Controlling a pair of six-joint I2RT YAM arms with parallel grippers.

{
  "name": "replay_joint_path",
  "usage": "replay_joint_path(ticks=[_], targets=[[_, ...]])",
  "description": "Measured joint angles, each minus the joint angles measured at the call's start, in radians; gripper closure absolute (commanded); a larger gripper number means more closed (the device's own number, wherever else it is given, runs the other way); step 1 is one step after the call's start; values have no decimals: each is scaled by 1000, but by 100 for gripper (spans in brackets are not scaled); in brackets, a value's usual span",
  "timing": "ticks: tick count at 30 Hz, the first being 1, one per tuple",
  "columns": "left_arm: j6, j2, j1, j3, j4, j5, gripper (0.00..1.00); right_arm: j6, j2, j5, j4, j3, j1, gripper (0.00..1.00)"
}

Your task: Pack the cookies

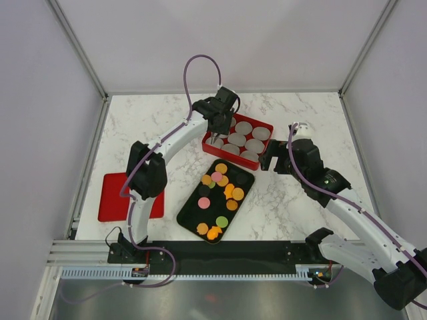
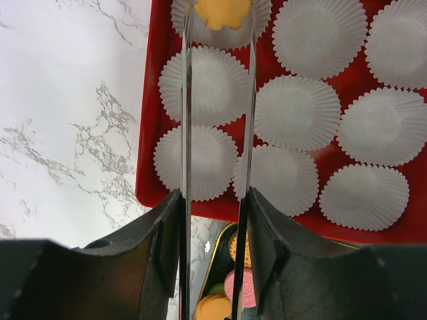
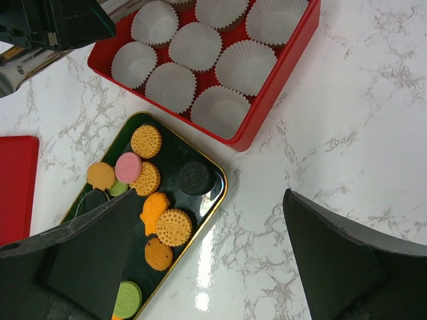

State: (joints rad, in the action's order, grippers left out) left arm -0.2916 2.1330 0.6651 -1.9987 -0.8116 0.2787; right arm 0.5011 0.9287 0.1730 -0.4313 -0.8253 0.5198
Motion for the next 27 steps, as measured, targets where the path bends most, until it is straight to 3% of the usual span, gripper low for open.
replay_joint_path(ticks=[9,19,23,27], targets=[[11,1,0,0,5,0,46,0,0,0,0,0,0,2],[18,-14,14,3,6,-12,48,0,0,0,0,0,0,2],[18,-92,36,47,9,-24,50,0,2,0,0,0,0,2],[16,-266,64,167,19,-28,50,-1,3,1,-2,0,0,2]])
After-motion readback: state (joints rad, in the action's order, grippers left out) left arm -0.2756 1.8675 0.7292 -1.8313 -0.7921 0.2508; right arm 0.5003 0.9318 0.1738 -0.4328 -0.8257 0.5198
